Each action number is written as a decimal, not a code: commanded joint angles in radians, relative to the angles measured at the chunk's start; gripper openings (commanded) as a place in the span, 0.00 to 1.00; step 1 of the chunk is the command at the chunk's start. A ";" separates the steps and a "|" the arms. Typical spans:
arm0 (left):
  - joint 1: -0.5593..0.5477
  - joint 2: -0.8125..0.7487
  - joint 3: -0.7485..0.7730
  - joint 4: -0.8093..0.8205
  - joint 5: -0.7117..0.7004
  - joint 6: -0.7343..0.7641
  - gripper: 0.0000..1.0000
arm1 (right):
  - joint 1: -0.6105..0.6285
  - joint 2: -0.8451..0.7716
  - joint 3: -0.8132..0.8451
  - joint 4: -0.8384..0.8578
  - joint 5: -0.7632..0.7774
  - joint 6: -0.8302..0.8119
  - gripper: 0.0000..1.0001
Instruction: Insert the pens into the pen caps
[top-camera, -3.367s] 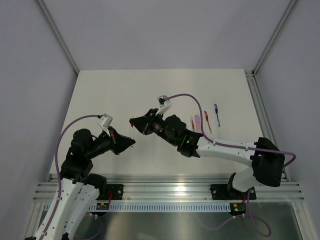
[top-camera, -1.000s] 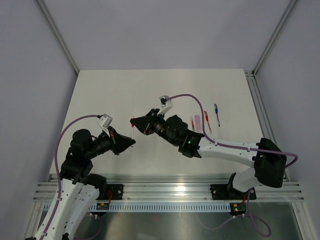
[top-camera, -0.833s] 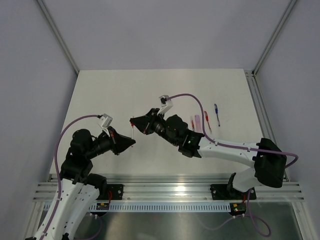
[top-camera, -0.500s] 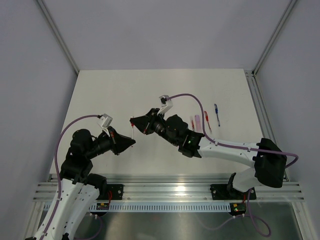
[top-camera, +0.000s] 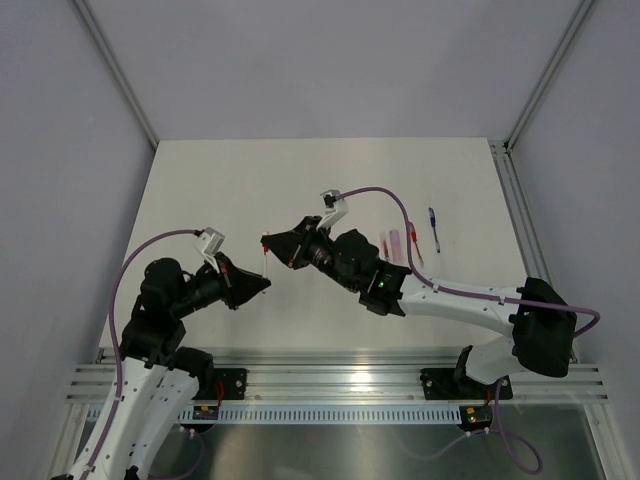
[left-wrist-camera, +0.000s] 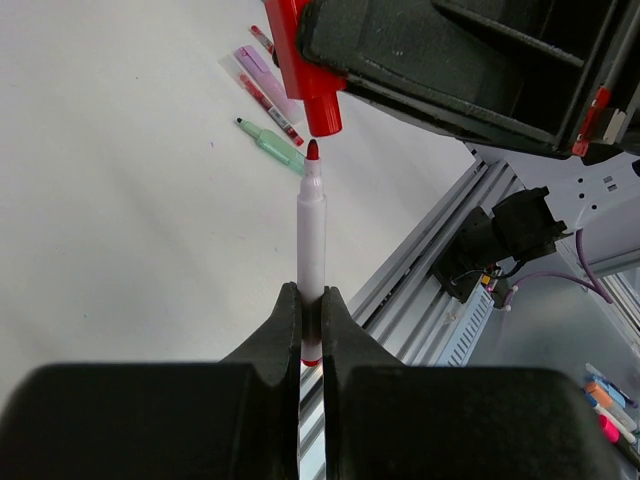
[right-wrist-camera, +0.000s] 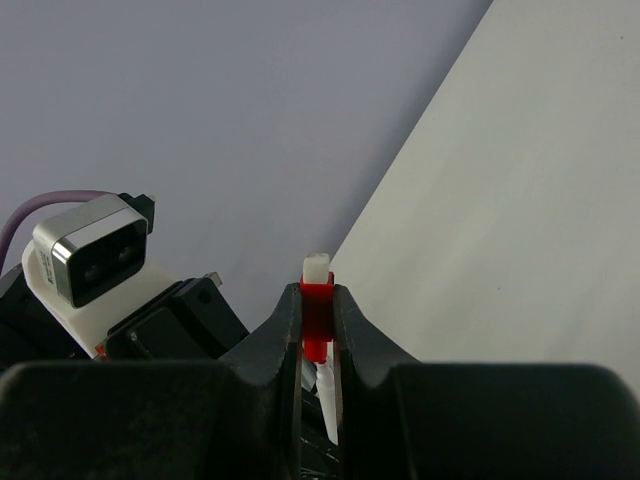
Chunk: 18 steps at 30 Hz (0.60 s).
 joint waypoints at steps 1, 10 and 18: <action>0.008 -0.007 -0.002 0.035 0.002 -0.010 0.00 | 0.012 -0.002 -0.005 0.035 -0.004 0.008 0.00; 0.008 -0.002 -0.004 0.040 0.014 -0.012 0.00 | 0.011 0.004 -0.003 0.044 -0.004 0.004 0.00; 0.008 -0.004 -0.002 0.034 0.005 -0.010 0.00 | 0.015 0.007 0.006 0.046 -0.018 0.002 0.00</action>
